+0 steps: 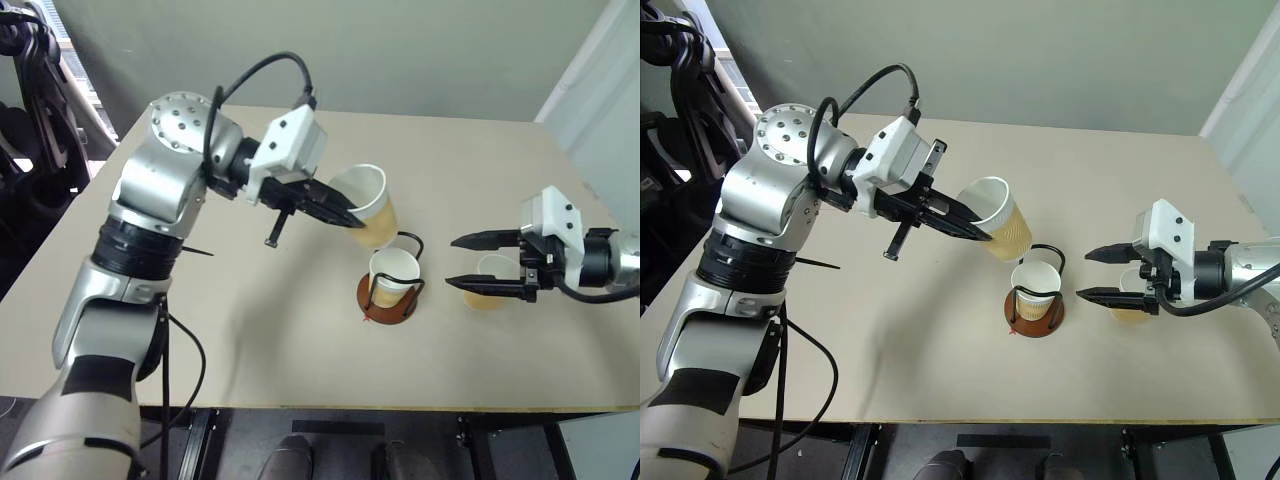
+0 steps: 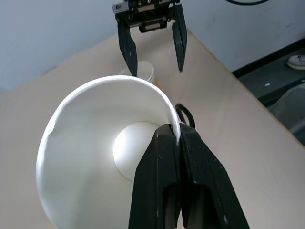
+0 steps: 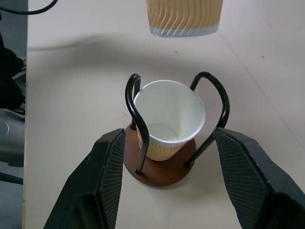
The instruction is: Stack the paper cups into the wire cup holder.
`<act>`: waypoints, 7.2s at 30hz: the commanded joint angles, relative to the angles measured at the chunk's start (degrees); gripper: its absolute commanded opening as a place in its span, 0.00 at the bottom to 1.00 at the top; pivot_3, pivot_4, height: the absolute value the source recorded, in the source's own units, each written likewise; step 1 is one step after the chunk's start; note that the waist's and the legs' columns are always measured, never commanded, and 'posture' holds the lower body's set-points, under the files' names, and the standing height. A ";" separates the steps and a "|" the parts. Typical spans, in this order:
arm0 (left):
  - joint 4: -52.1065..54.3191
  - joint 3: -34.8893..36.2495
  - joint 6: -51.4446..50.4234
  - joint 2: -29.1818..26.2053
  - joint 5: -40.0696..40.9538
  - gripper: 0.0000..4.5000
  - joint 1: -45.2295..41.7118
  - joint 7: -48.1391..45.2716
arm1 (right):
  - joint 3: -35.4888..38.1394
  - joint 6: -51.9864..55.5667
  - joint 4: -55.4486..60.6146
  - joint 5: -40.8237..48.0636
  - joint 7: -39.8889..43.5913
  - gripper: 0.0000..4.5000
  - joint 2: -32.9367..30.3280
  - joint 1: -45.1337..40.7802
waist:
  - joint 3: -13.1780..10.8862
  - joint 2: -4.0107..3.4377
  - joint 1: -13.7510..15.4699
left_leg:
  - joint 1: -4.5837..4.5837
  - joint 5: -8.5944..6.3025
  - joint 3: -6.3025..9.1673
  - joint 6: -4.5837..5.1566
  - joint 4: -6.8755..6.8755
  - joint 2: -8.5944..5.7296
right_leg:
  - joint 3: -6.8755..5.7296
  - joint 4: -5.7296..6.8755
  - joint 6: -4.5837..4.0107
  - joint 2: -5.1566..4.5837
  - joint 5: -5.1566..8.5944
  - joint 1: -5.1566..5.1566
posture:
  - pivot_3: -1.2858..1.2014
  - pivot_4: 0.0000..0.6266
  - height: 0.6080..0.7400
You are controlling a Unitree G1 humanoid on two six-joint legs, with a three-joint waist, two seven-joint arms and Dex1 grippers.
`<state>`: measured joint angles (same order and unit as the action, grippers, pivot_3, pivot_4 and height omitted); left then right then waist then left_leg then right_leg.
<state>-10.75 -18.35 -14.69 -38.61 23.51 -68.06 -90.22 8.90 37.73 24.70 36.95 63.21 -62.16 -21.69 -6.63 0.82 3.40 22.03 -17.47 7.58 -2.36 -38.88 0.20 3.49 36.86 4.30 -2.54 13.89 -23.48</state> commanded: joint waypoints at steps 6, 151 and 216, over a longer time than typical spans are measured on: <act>-5.93 -5.44 6.27 2.82 1.47 0.01 -5.35 -2.28 | 5.27 0.31 2.90 0.42 -1.52 0.66 -0.94 2.77 | 0.00 0.00 0.17 | 0.02 -0.01 0.00 0.02 -0.03 0.00 | 0.00 -0.04 0.03 0.00 -0.02 0.02 | 0.52 0.24 1.00; 11.75 16.57 -9.86 -8.16 7.71 1.00 21.31 8.84 | -4.47 6.29 3.68 -12.06 1.93 0.01 -4.45 -11.24 | 0.00 -0.02 -0.02 | -0.11 -0.06 -0.13 0.15 -0.14 -0.04 | 0.10 -0.04 0.21 -0.01 -0.01 0.12 | 0.52 0.24 1.00; 10.83 16.42 -9.49 -5.67 5.47 1.00 19.76 9.61 | -21.40 0.46 9.66 -18.71 2.83 0.10 0.30 -21.82 | 0.00 -0.02 -0.08 | -0.08 -0.06 -0.07 0.15 -0.10 -0.02 | 0.08 -0.09 0.18 -0.02 0.01 0.08 | 0.52 0.24 1.00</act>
<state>-1.35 -2.98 -24.68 -43.73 29.05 -47.25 -80.86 -12.88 39.08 34.03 18.92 65.87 -61.93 -42.17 -6.63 0.80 3.32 21.95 -17.53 7.52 -2.21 -38.98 0.18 3.57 36.77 4.49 -2.57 13.90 -23.40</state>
